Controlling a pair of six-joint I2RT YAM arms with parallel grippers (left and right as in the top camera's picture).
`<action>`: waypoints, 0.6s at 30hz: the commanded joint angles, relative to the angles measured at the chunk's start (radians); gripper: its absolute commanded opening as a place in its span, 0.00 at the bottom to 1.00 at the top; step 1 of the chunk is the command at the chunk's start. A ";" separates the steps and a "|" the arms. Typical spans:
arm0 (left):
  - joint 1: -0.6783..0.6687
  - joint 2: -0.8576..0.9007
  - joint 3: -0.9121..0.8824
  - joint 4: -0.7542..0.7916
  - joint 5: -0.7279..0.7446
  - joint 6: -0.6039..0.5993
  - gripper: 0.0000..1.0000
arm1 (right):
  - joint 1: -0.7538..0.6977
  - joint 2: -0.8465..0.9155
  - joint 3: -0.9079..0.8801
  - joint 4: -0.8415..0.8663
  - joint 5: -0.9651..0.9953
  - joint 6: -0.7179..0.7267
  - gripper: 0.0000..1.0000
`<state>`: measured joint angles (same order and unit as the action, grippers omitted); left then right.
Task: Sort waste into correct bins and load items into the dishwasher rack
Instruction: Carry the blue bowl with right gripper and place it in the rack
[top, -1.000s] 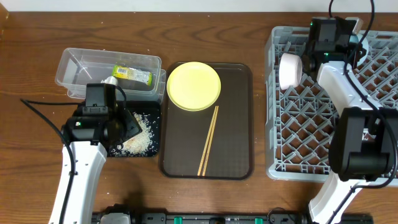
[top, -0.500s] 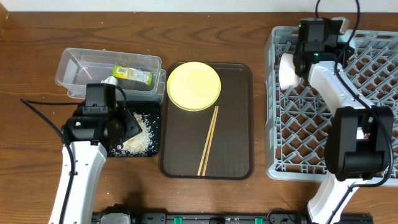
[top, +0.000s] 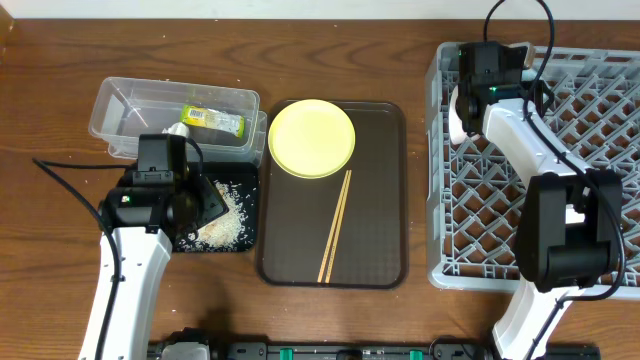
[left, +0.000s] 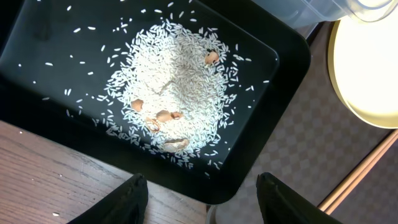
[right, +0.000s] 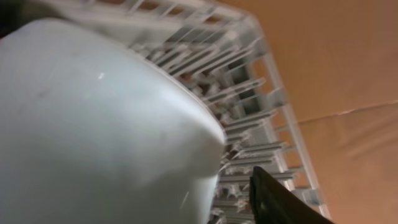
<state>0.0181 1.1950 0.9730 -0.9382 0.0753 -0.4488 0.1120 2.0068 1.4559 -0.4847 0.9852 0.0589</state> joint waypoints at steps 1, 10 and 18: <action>0.005 -0.002 -0.003 -0.003 -0.005 -0.010 0.59 | 0.004 -0.075 0.003 -0.036 -0.168 0.105 0.61; 0.005 -0.002 -0.003 -0.003 -0.005 -0.010 0.59 | 0.023 -0.299 0.003 -0.087 -0.489 0.105 0.66; 0.005 -0.002 -0.003 -0.003 -0.005 -0.010 0.59 | 0.091 -0.348 0.003 -0.092 -1.183 0.105 0.66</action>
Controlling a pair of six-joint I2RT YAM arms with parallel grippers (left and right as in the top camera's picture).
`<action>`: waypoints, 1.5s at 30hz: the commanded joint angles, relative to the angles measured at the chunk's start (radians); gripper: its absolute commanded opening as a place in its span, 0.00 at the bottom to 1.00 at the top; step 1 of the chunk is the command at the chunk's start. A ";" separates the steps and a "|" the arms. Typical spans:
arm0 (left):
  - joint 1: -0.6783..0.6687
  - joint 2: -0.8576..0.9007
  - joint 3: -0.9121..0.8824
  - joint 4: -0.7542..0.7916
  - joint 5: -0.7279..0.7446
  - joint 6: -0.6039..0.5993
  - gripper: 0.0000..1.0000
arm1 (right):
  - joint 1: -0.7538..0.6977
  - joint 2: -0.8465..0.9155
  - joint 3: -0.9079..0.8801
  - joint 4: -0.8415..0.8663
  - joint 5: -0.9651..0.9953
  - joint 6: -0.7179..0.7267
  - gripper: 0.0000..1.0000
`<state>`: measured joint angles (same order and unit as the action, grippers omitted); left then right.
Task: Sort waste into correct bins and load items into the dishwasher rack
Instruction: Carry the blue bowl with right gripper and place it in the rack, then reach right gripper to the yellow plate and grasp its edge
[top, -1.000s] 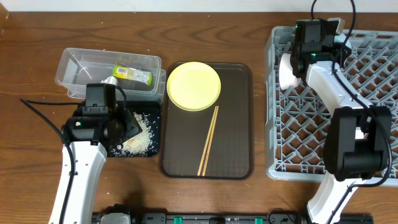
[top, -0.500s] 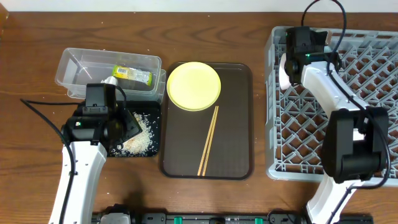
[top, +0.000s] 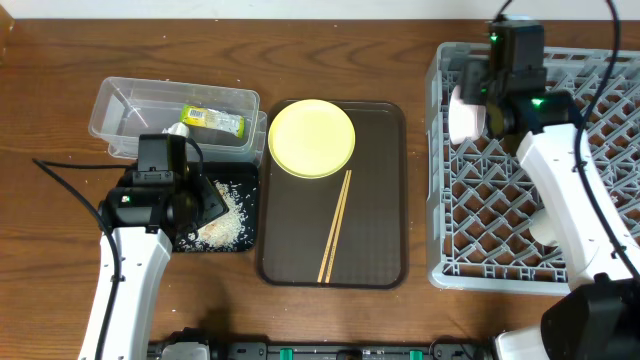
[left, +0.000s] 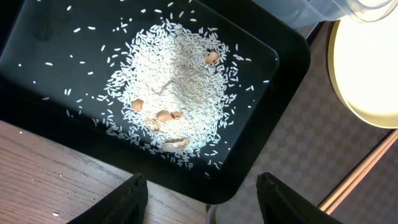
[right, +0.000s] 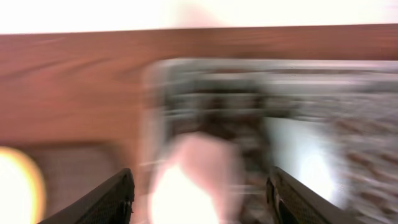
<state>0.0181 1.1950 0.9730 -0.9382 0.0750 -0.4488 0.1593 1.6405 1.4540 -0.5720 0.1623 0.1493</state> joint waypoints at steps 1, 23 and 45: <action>0.005 -0.002 -0.003 -0.003 -0.004 -0.010 0.59 | 0.060 0.027 0.005 -0.004 -0.389 0.015 0.66; 0.005 -0.002 -0.003 -0.003 -0.004 -0.010 0.60 | 0.364 0.446 0.005 0.083 -0.166 0.314 0.50; 0.005 -0.002 -0.003 -0.004 -0.004 -0.010 0.60 | 0.317 0.372 0.006 0.186 -0.132 0.371 0.01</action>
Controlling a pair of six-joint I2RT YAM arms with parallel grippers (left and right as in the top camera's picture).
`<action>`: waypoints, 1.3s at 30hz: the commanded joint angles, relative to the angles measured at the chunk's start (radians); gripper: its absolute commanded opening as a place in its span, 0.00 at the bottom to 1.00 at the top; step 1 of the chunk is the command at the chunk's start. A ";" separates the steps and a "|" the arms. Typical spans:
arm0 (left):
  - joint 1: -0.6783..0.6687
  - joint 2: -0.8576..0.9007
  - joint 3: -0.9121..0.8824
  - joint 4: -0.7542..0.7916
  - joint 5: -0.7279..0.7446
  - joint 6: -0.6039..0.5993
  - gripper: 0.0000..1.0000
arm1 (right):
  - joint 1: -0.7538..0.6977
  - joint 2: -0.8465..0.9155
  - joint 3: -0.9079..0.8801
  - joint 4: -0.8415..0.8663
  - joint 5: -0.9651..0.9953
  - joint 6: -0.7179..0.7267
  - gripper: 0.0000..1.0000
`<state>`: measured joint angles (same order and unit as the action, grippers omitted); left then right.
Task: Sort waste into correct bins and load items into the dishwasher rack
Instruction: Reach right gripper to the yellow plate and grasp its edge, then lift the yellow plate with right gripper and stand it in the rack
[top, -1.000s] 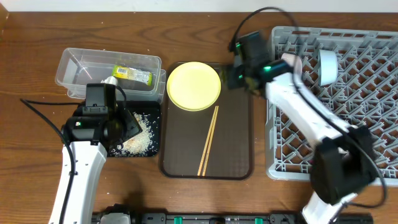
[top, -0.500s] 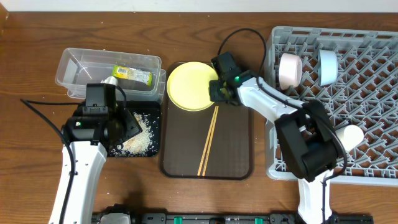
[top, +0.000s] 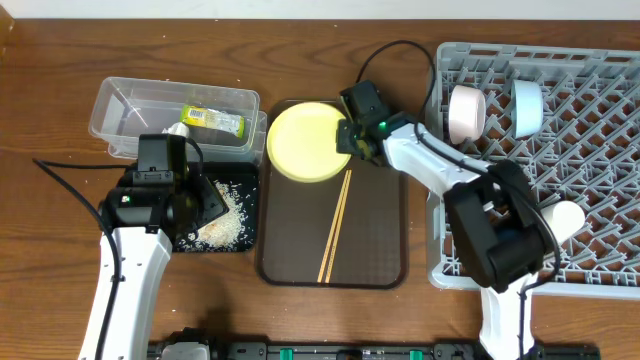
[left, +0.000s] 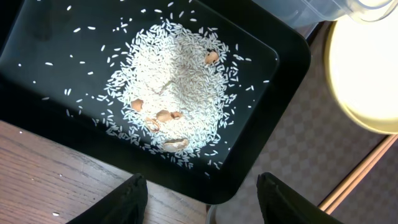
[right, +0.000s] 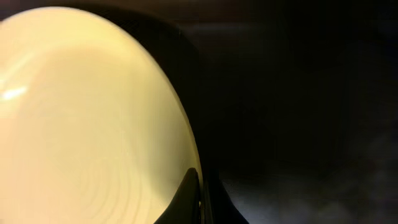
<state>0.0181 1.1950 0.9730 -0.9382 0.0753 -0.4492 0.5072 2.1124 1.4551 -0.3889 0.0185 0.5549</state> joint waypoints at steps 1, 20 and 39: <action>0.005 -0.002 -0.003 -0.003 -0.005 -0.009 0.60 | -0.039 -0.130 0.005 -0.005 0.017 -0.060 0.01; 0.005 -0.002 -0.003 -0.003 -0.005 -0.009 0.60 | -0.316 -0.692 0.005 -0.331 0.542 -0.459 0.01; 0.005 -0.002 -0.003 -0.004 -0.005 -0.009 0.60 | -0.384 -0.718 0.001 -0.705 0.770 -0.650 0.01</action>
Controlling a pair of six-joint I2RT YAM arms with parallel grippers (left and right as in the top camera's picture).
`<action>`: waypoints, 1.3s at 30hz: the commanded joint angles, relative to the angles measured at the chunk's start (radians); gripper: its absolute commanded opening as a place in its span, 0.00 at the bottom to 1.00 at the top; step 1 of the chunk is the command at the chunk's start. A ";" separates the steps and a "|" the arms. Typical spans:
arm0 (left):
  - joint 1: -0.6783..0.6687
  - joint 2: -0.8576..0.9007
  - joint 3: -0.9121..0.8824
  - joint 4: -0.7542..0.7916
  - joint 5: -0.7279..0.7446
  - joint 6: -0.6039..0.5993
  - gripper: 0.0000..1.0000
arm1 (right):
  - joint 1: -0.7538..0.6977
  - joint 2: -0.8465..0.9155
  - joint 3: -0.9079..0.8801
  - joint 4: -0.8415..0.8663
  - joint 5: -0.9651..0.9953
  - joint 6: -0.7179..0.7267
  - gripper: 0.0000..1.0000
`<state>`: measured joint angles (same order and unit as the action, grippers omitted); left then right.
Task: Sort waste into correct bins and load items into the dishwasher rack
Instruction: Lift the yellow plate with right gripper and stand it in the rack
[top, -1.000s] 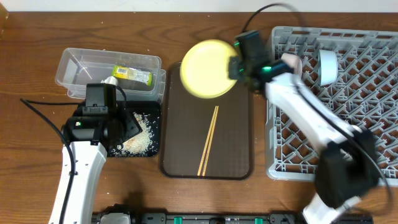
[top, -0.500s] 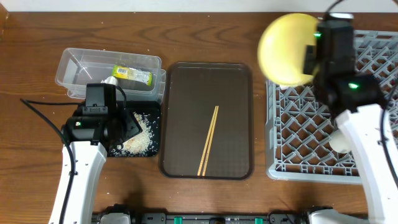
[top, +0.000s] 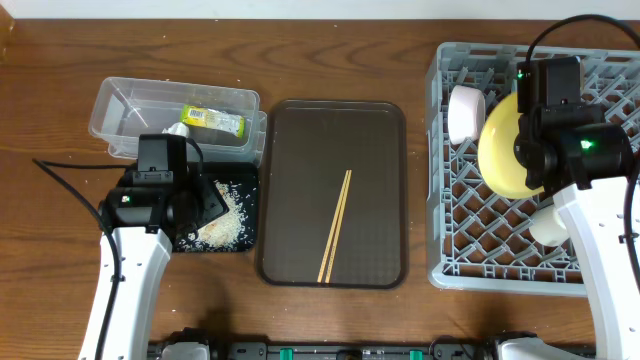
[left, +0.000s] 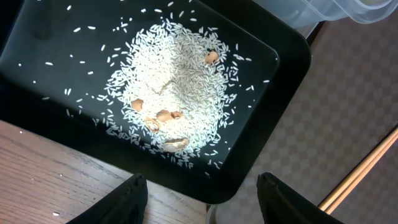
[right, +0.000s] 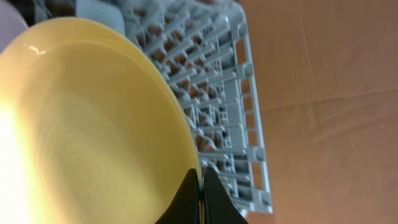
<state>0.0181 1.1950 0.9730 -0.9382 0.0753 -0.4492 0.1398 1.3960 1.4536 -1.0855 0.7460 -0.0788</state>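
Observation:
My right gripper (right: 200, 182) is shut on the rim of a yellow plate (right: 81, 124). It holds the plate (top: 508, 150) on edge over the left part of the grey dishwasher rack (top: 600, 270). A pair of chopsticks (top: 335, 225) lies on the brown serving tray (top: 290, 130). My left gripper (left: 202, 202) hangs open over the near corner of a black tray (left: 283, 68) holding rice and eggshell bits (left: 171, 93), with nothing between its fingers.
A clear plastic bin (top: 130, 110) with a green wrapper (top: 212, 119) stands behind the black tray (top: 250, 180). In the rack a pink bowl (top: 463, 112) stands on edge at the back left and a white cup (top: 548, 222) lies further forward.
The yellow plate has left the brown tray and is now held on edge over the rack by my right gripper. The left arm has not moved.
My right gripper was at a pale bowl in the rack's back left corner, then open above the rack with the bowl left standing there. Later it was shut on the yellow plate's rim on the brown tray. Now it holds the plate over the rack.

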 joint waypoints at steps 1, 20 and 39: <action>0.005 -0.002 -0.003 -0.004 -0.005 -0.009 0.60 | -0.017 -0.002 0.001 -0.007 0.043 -0.017 0.01; 0.005 -0.002 -0.003 -0.004 -0.005 -0.009 0.60 | 0.020 0.178 -0.004 -0.077 0.031 0.005 0.01; 0.005 -0.002 -0.003 -0.004 -0.005 -0.009 0.60 | 0.055 0.158 0.006 0.074 -0.407 0.113 0.51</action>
<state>0.0181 1.1950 0.9730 -0.9386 0.0750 -0.4488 0.1997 1.5986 1.4502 -1.0241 0.3656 0.0051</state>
